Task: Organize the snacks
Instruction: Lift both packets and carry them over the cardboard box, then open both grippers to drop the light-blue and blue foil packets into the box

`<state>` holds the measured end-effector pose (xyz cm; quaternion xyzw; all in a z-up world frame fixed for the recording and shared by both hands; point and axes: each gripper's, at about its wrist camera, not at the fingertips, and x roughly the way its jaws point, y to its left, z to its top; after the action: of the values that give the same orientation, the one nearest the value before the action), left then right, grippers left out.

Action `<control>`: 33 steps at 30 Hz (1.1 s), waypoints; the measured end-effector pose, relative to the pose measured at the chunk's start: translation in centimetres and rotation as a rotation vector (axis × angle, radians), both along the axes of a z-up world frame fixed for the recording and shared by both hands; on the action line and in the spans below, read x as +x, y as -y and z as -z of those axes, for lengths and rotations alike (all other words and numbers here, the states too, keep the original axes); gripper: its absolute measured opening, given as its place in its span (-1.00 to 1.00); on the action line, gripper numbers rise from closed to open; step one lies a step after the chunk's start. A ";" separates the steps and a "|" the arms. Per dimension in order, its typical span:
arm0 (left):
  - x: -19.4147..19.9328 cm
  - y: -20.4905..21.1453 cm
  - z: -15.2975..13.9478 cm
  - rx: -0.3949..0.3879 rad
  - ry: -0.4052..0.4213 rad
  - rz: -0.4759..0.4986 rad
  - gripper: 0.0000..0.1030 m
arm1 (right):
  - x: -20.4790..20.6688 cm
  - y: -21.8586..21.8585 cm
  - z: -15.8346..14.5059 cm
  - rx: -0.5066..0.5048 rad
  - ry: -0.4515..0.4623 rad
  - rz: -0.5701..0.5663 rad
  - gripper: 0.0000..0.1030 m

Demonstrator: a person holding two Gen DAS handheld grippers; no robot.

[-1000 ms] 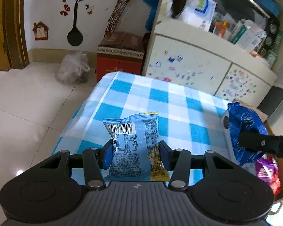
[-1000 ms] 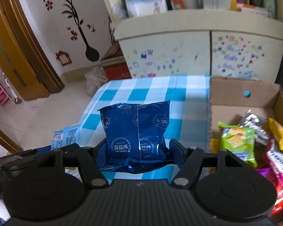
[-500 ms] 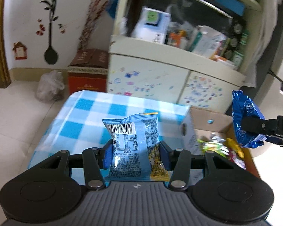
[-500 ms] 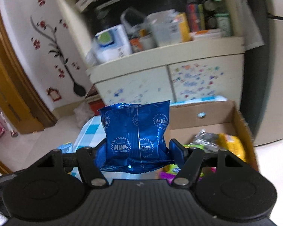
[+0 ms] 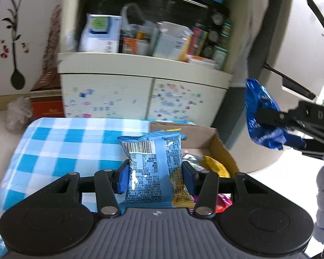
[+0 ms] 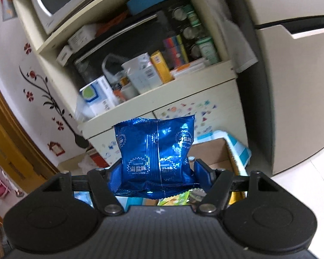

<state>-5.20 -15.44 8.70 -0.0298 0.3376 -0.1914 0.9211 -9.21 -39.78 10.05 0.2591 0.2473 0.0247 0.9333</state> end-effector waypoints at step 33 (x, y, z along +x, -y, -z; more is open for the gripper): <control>0.0 9.4 2.7 0.227 -0.029 0.112 0.85 | 4.3 2.5 4.7 0.144 -0.174 0.037 0.66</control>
<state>-5.17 -24.81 5.97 0.0909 0.3715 -0.2025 0.9015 -4.93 -42.24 5.40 0.3310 0.3201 0.0025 0.8877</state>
